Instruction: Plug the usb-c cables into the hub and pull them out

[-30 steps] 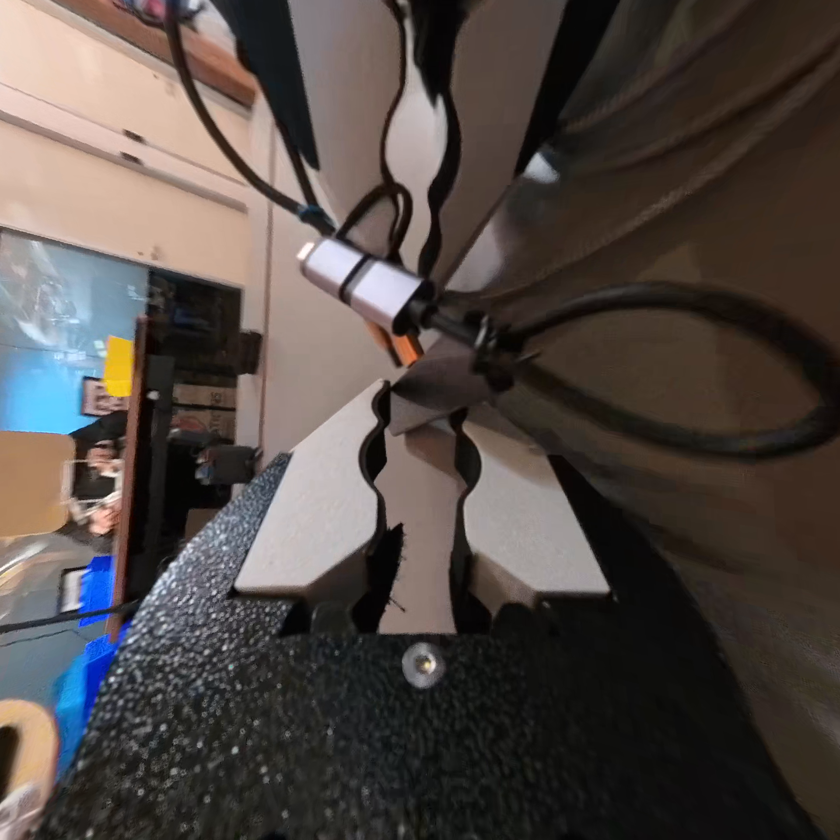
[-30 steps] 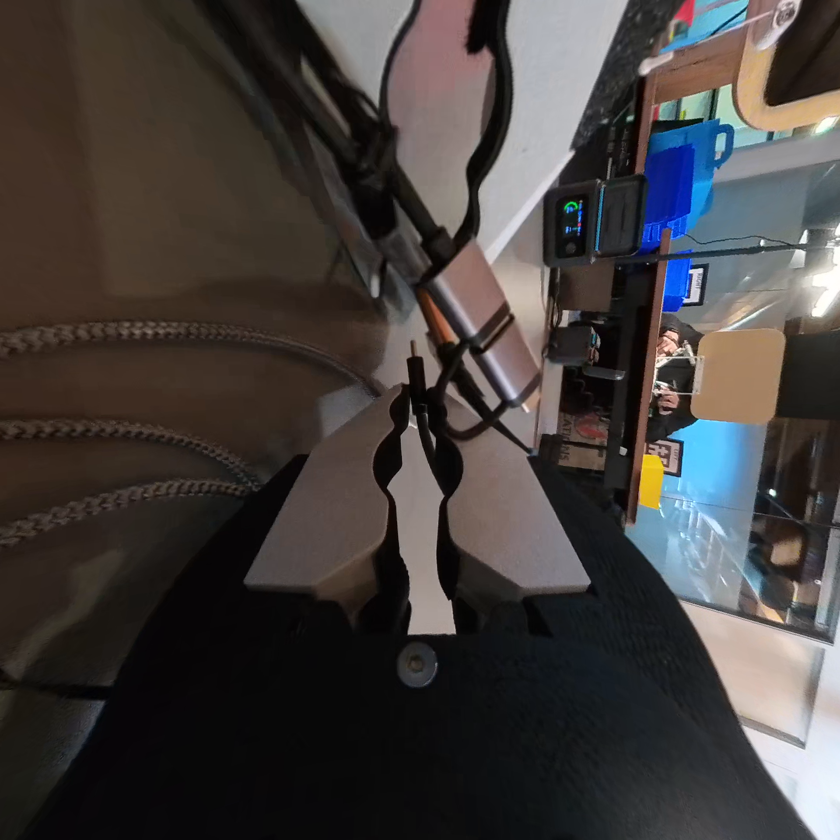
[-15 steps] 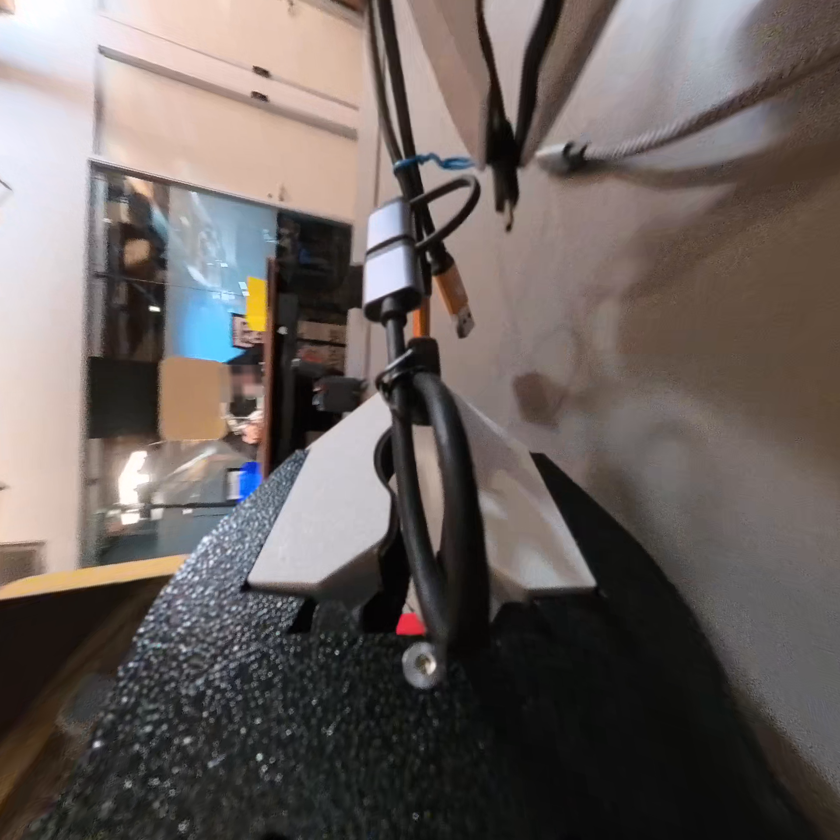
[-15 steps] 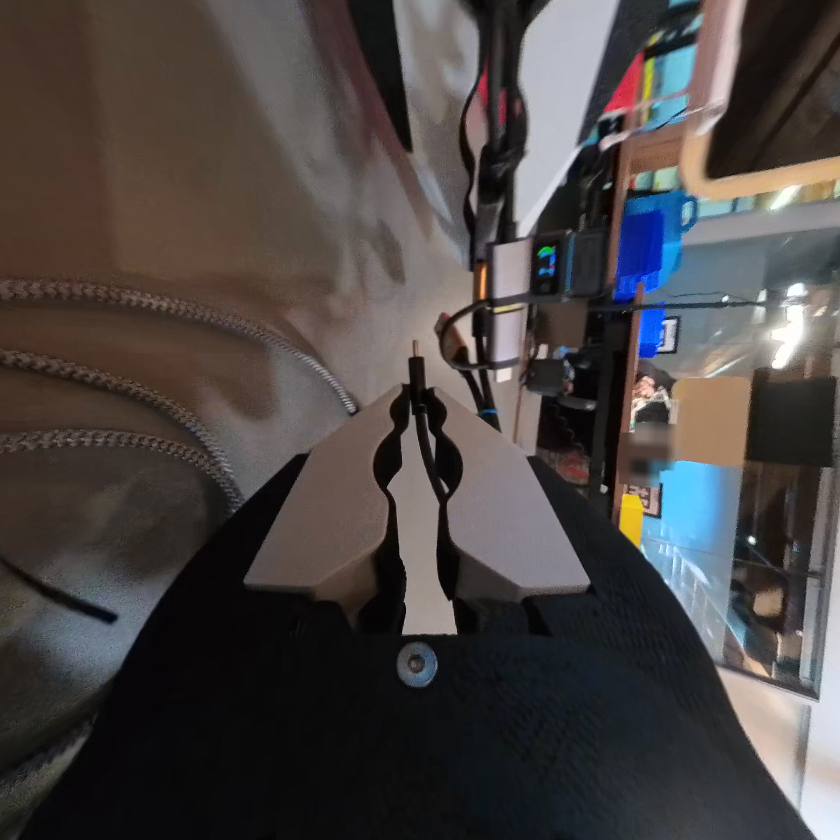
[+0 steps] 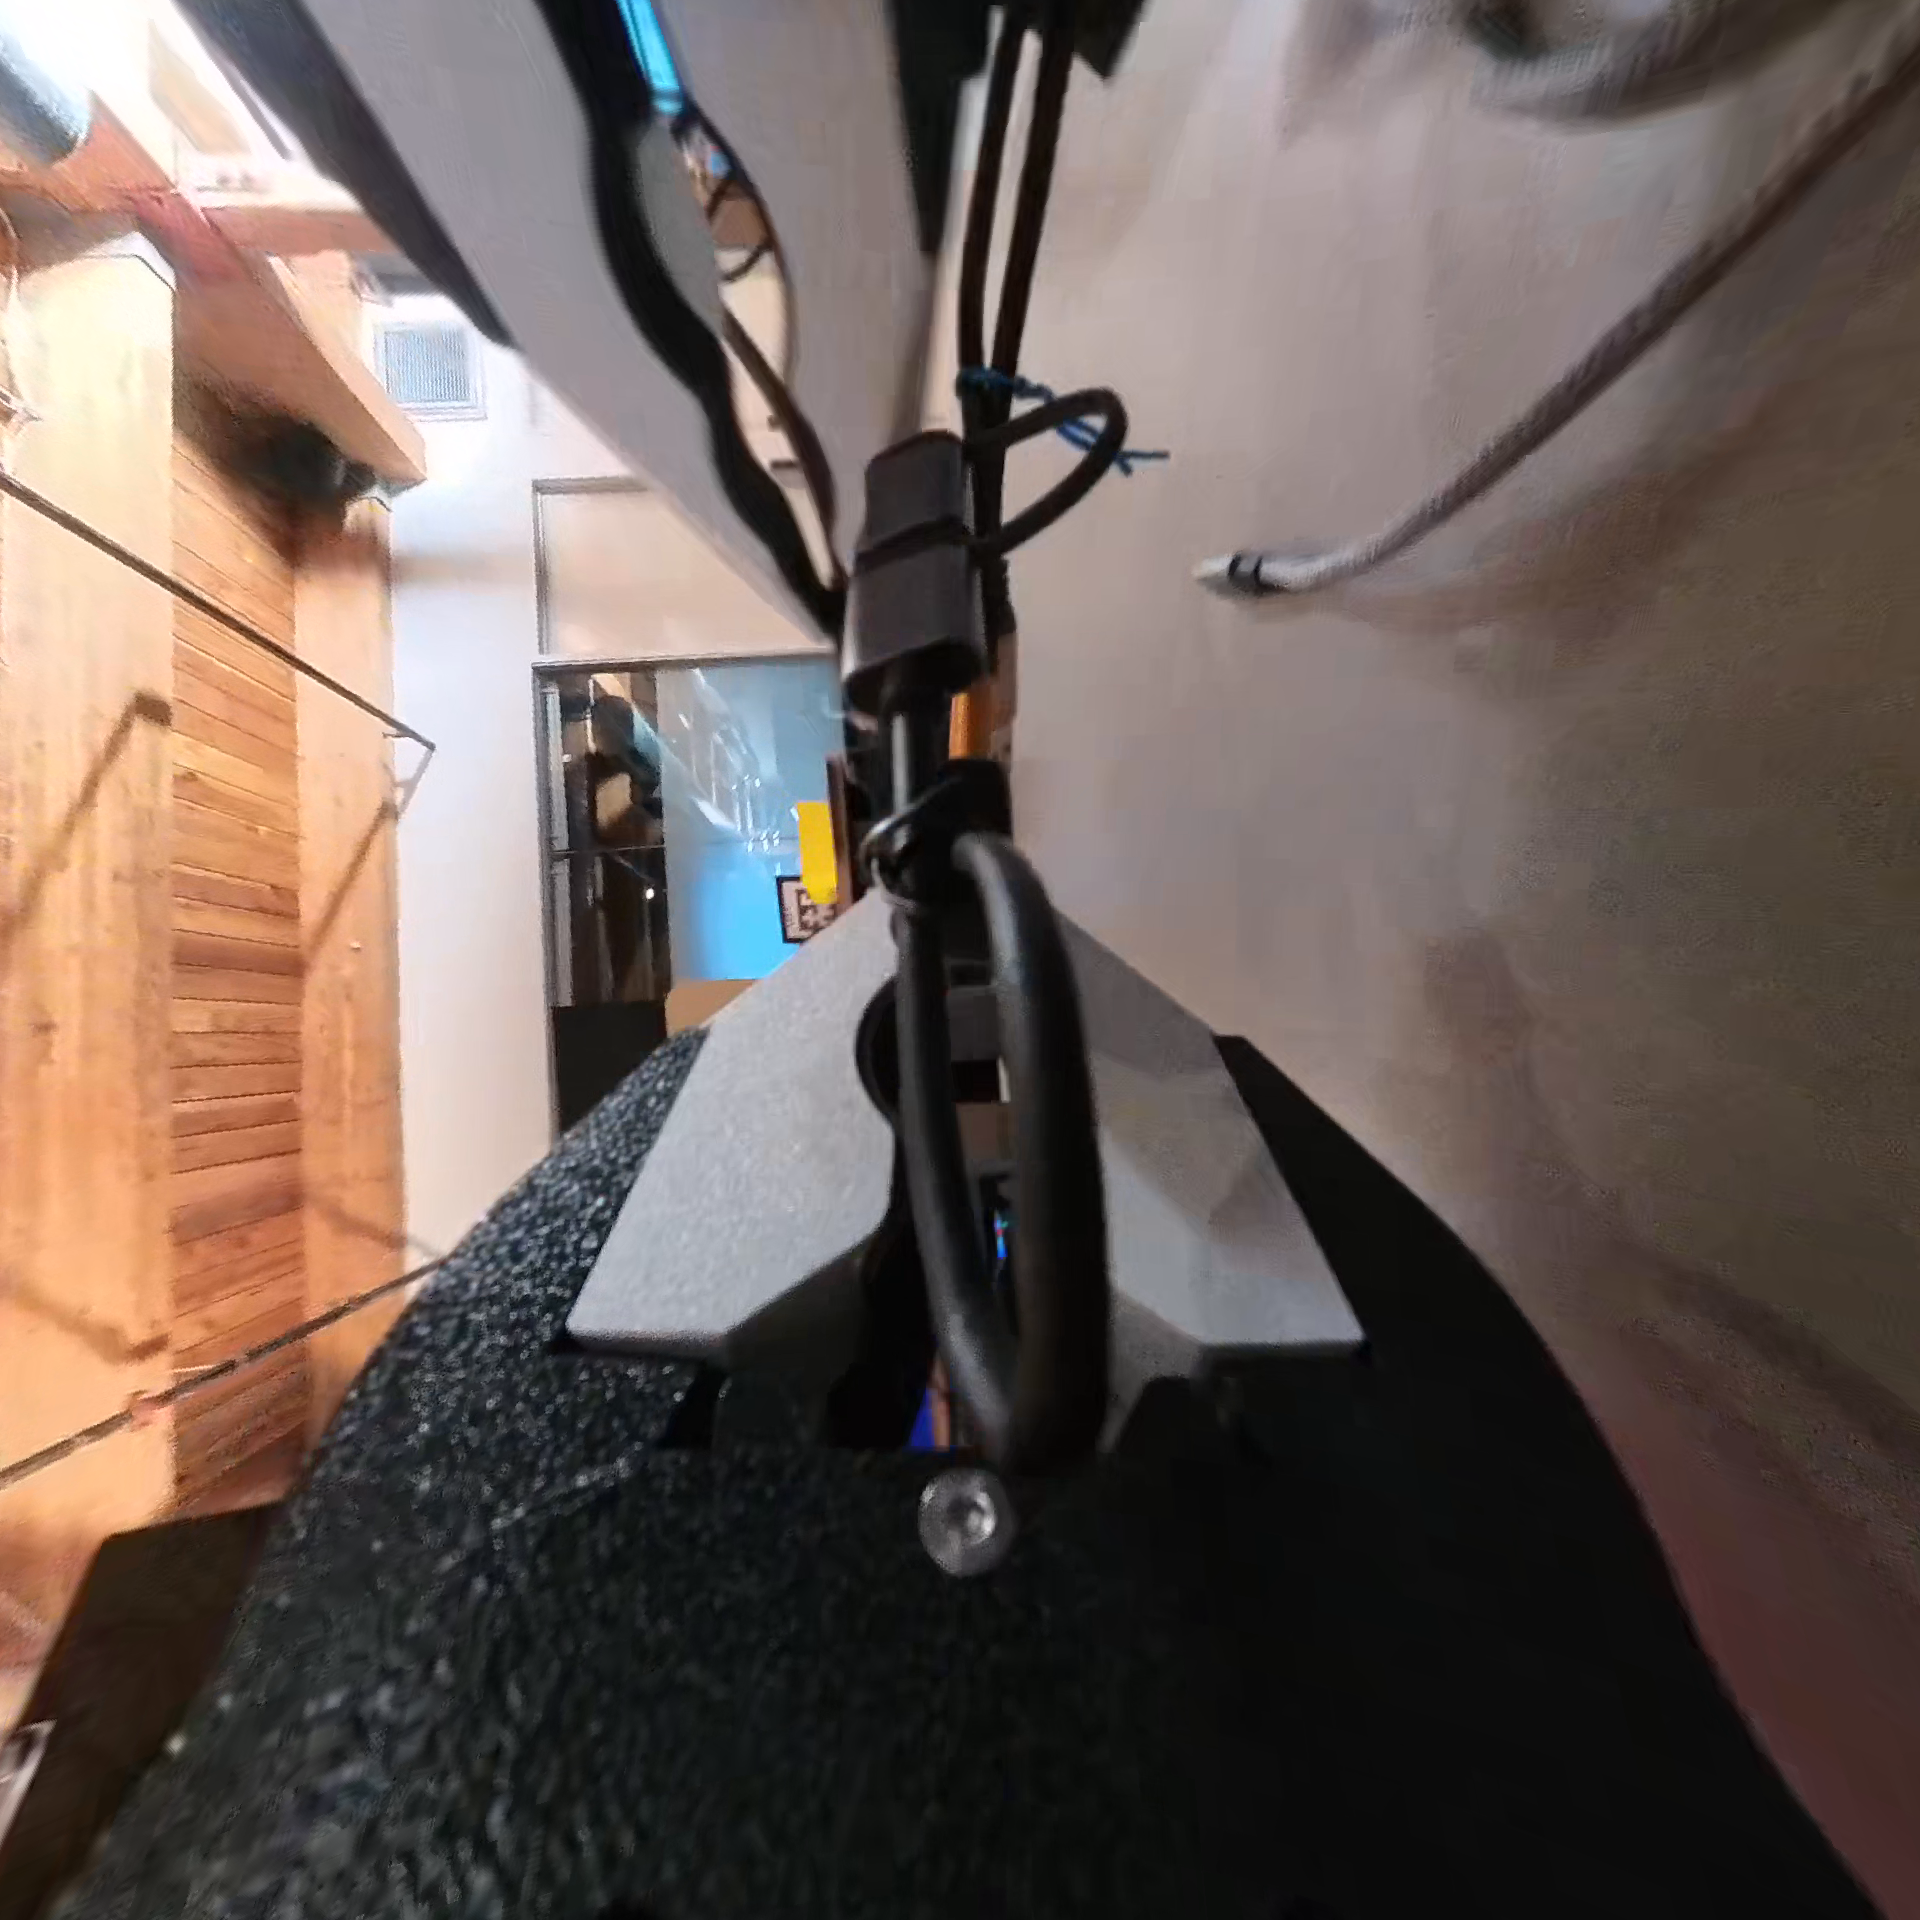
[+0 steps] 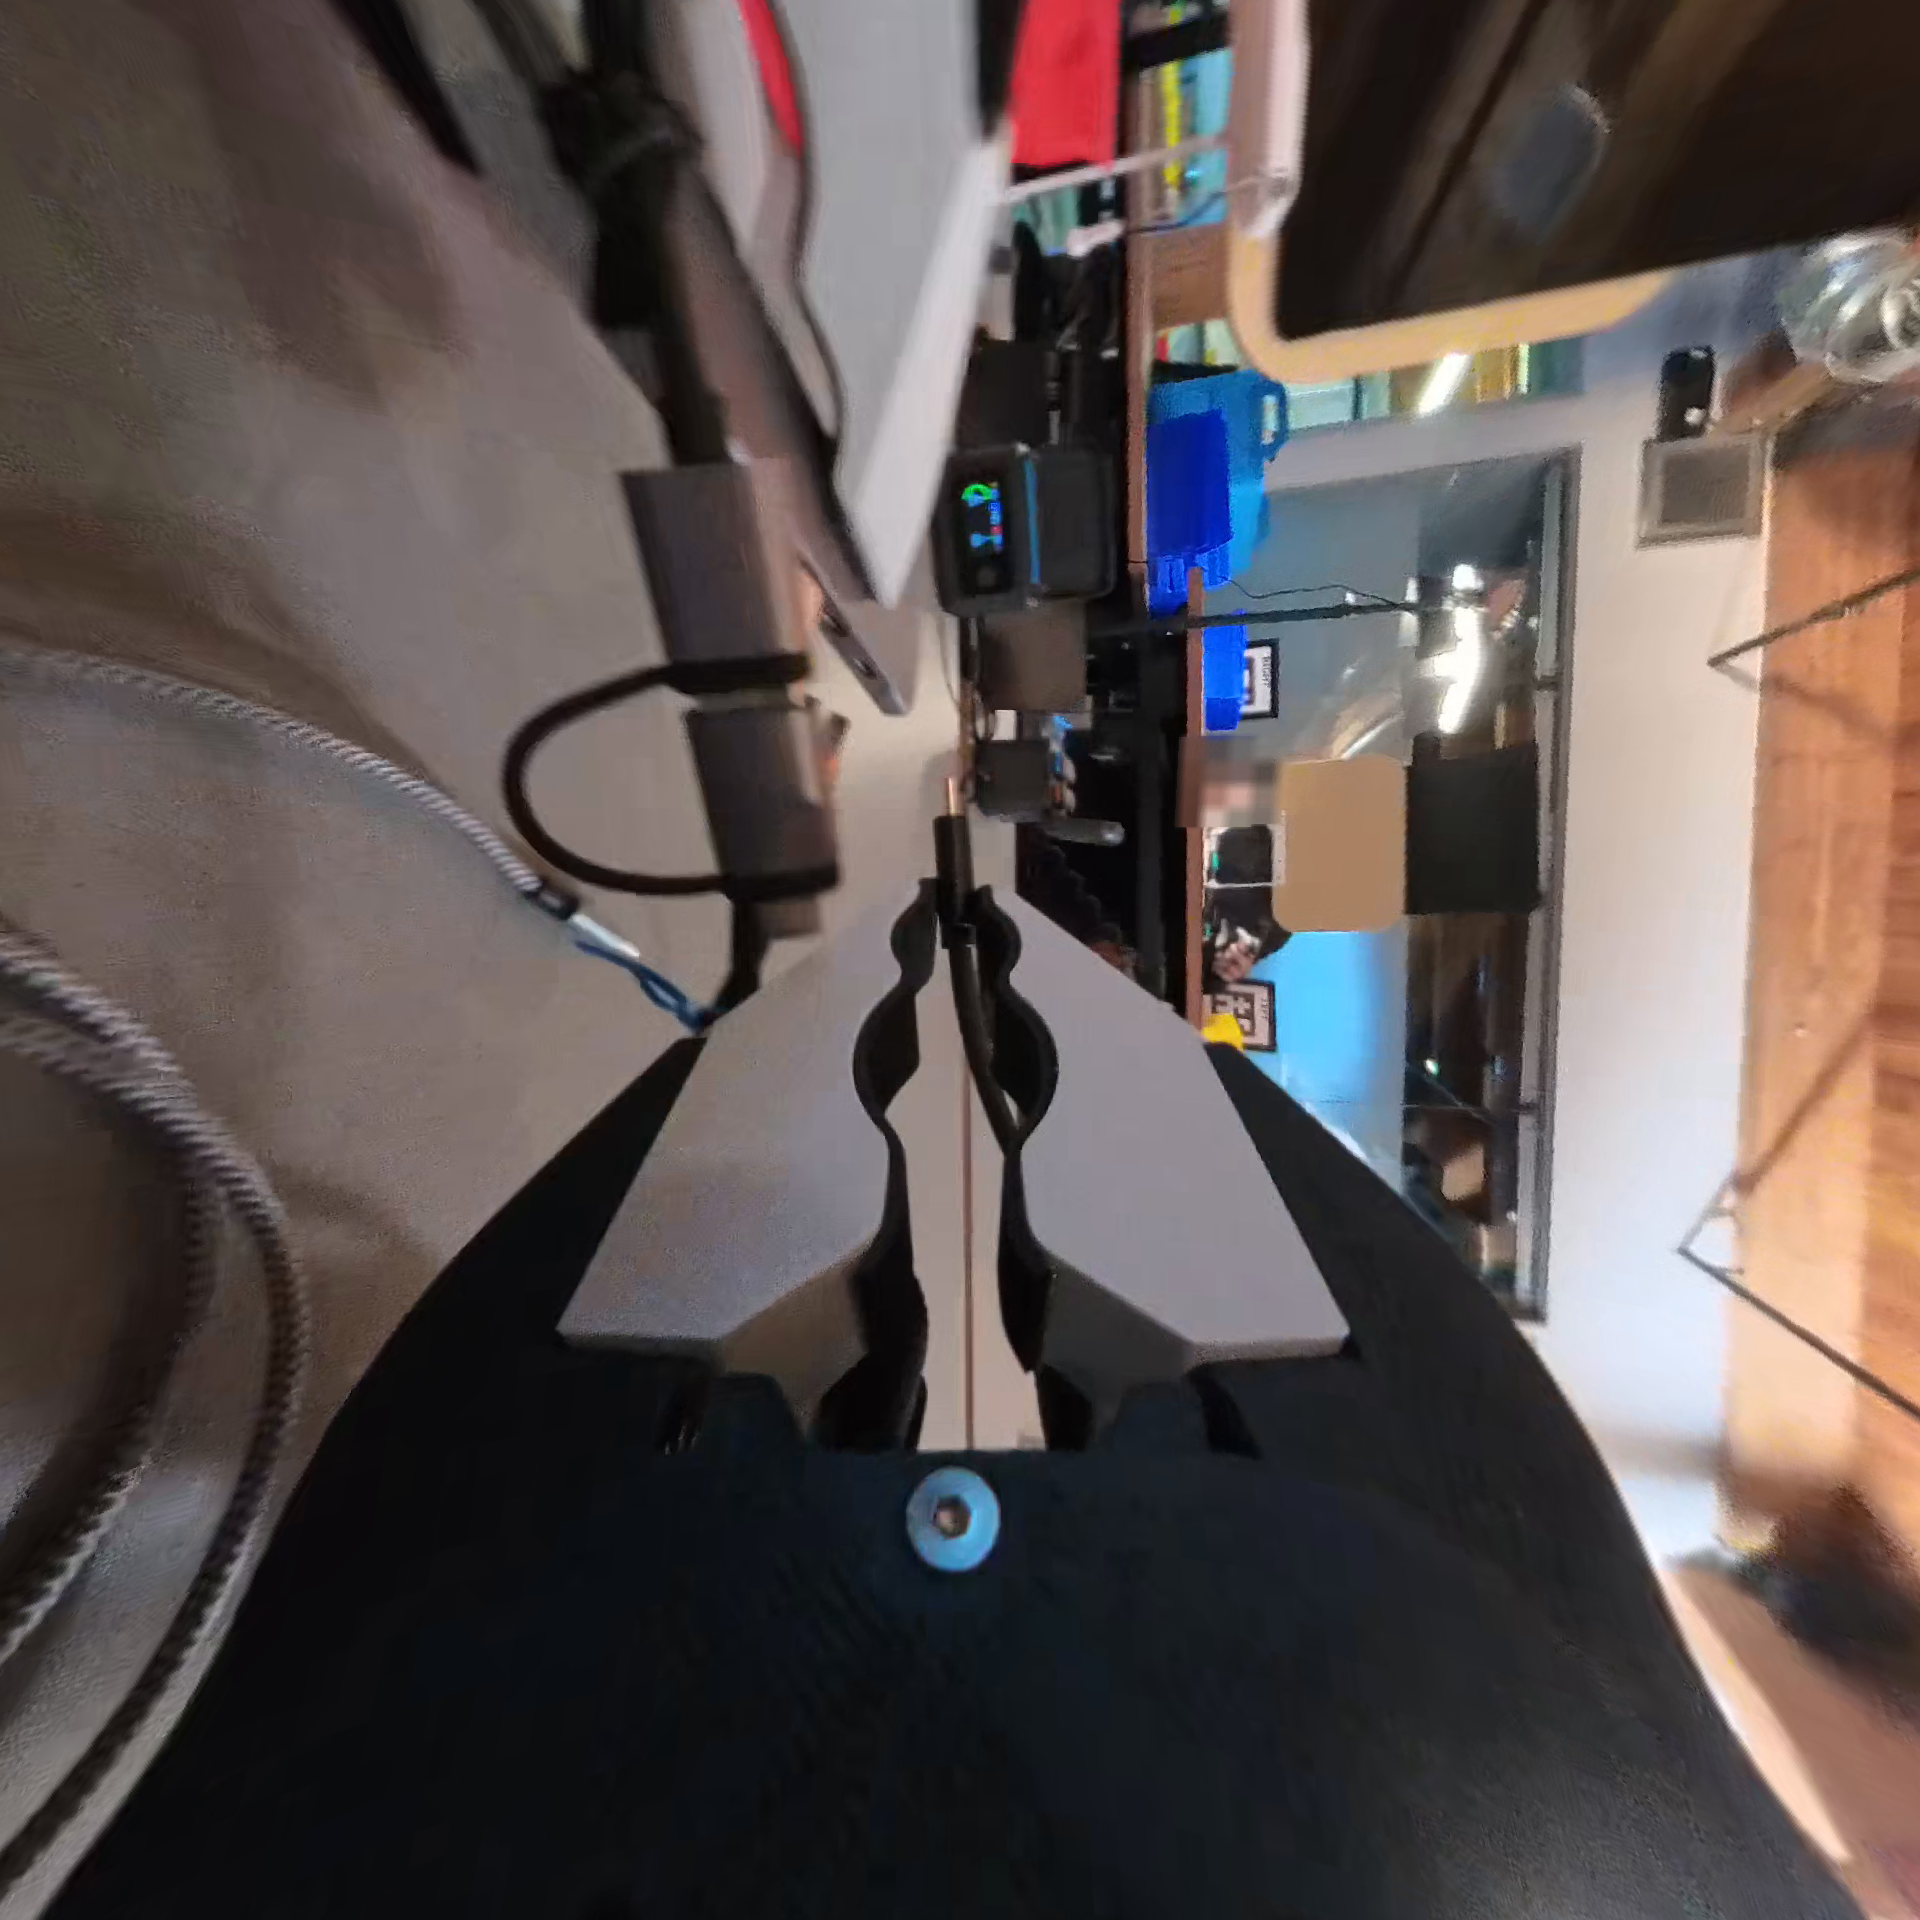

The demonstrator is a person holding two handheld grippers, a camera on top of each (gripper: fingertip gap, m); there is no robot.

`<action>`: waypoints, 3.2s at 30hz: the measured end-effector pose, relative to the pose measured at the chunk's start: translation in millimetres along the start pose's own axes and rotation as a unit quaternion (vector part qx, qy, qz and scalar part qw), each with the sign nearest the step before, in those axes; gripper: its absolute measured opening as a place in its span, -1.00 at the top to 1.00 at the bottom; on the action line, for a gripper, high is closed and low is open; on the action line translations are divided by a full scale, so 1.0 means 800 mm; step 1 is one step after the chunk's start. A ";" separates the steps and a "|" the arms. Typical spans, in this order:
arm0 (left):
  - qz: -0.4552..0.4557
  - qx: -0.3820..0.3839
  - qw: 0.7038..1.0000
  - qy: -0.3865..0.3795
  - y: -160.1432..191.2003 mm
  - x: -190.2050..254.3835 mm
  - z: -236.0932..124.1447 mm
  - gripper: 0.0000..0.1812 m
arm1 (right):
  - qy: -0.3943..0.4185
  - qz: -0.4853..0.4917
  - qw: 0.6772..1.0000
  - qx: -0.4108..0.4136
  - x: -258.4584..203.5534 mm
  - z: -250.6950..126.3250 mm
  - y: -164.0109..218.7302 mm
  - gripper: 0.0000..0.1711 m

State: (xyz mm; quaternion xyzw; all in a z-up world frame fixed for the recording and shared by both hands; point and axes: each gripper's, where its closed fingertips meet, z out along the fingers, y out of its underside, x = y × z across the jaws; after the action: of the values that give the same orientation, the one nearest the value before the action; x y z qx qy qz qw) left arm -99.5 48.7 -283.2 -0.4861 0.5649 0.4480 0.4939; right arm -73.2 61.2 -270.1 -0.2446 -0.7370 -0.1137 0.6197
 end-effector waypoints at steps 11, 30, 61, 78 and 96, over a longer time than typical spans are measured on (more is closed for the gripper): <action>-0.059 0.015 0.996 0.062 -0.019 0.023 0.002 0.90 | -0.093 0.012 0.995 -0.019 -0.038 0.005 0.005 0.94; 0.001 0.020 0.995 0.097 0.008 0.056 0.008 0.92 | -0.317 0.314 0.895 0.019 -0.032 -0.023 0.004 0.59; -0.026 0.055 0.996 0.068 0.000 0.035 0.001 0.89 | -0.291 0.630 0.663 0.279 0.212 -0.017 -0.036 0.25; -0.136 0.040 0.988 -0.068 0.026 -0.046 -0.020 0.88 | 0.124 0.670 0.674 0.285 0.156 -0.037 0.079 0.25; 0.060 0.038 0.989 0.127 -0.010 0.067 0.010 0.91 | 0.098 0.779 0.503 0.361 0.156 -0.062 0.081 0.28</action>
State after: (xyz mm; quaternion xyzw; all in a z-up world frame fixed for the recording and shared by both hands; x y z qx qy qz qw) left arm -92.8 50.1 -337.3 -0.4849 0.6677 0.3898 0.4088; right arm -11.9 120.6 -148.0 -0.4625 -0.1605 0.6675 0.5611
